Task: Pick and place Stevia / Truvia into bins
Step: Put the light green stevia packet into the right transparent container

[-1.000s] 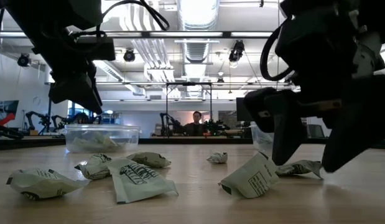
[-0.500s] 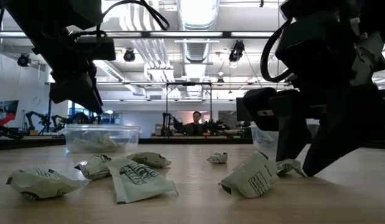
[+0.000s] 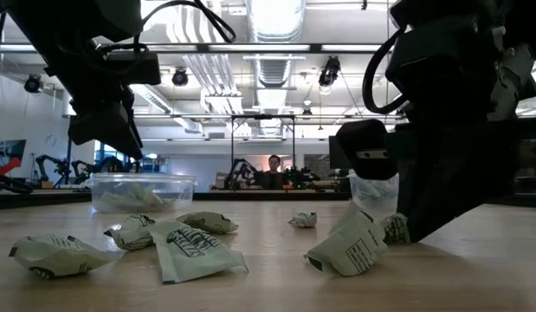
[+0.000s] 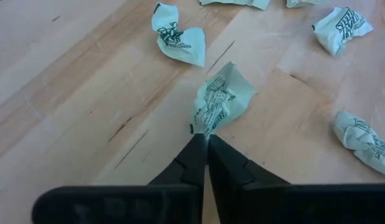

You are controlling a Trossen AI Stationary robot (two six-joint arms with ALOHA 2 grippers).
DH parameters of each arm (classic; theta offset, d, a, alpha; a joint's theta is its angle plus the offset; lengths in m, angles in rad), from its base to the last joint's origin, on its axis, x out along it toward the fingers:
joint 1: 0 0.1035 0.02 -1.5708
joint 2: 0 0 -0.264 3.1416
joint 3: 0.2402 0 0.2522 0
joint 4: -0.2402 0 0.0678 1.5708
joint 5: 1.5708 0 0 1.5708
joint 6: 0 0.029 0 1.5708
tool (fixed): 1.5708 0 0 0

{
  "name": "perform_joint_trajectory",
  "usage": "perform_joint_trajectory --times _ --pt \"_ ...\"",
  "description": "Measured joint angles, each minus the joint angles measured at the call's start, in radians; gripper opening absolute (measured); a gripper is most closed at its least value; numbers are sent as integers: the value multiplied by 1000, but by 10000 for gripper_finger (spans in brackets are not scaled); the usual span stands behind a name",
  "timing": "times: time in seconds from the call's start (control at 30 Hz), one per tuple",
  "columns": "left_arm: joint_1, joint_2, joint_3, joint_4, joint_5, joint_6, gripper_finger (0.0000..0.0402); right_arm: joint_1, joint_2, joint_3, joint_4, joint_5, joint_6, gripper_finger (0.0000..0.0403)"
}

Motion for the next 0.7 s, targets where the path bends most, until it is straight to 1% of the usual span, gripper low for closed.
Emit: perform_joint_trajectory --times 0.17,0.3,0.5,0.7 --pt "0 0 1 0 0 0 131 -2 -19 -3 -16 9 -16 9" --pt "0 0 0 0 0 0 131 -2 -64 -3 -62 30 -34 9" --pt "0 0 1 0 0 0 131 -2 -190 -3 -235 187 -37 8" --pt "0 0 1 -1 -1 7 131 -1 -350 -4 -426 389 -14 8"
